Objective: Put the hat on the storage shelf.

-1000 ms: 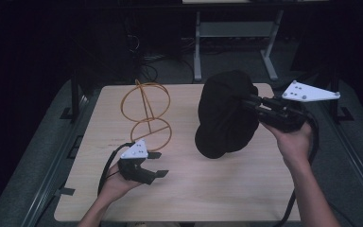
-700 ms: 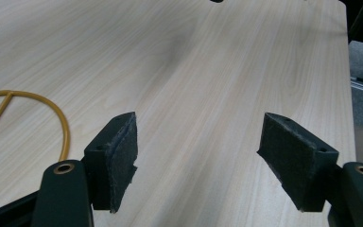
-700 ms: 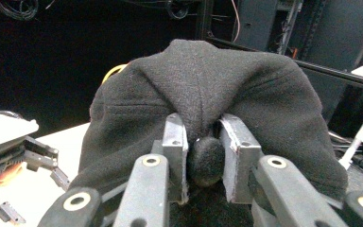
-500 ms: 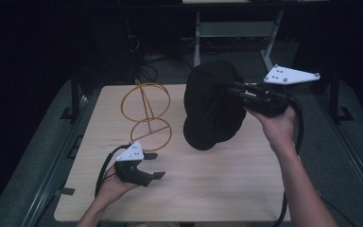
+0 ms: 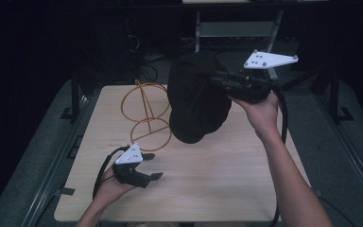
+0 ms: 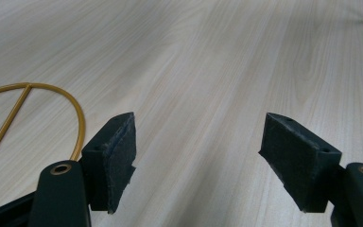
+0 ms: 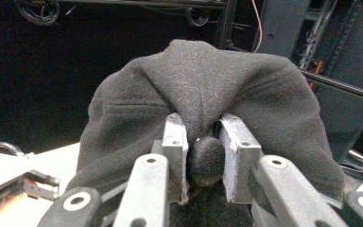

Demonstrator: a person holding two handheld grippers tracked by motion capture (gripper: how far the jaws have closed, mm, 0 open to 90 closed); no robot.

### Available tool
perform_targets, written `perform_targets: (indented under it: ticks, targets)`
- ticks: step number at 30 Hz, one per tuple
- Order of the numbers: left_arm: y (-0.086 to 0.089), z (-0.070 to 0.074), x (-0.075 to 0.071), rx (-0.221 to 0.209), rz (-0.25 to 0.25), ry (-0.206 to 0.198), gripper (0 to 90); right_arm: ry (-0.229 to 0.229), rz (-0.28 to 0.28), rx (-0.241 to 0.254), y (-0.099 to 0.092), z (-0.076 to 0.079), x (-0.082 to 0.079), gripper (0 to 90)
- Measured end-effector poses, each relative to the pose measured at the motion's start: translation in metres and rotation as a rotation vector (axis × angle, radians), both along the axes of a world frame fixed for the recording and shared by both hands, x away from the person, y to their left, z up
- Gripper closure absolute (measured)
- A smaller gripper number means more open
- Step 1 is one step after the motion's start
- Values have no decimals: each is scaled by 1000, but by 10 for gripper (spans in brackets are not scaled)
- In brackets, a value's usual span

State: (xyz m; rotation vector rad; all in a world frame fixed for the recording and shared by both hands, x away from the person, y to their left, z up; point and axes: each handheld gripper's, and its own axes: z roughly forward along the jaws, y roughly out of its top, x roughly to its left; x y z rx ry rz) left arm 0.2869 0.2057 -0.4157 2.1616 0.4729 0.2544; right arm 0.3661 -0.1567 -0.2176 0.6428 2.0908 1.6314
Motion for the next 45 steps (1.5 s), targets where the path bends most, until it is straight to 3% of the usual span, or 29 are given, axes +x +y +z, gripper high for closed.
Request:
perform_targets:
  ticks: [15, 25, 31, 39, 45]
  targets:
    - [-4, -4, -1, 22, -19, -4, 264, 13, 57, -15, 37, 23, 24, 734]
    - [-5, -5, -2, 26, -28, -8, 264, 4, 123, -59, 73, 39, 37, 733]
    - [-9, -6, -3, 24, -39, -12, 264, 24, 168, -91, 100, 49, 49, 733]
    - [-14, -6, -6, 48, -72, -30, 264, 95, 208, -128, 138, 42, 71, 732]
    - [-16, -6, -8, 40, -76, -22, 264, 135, 221, -157, 157, 32, 83, 731]
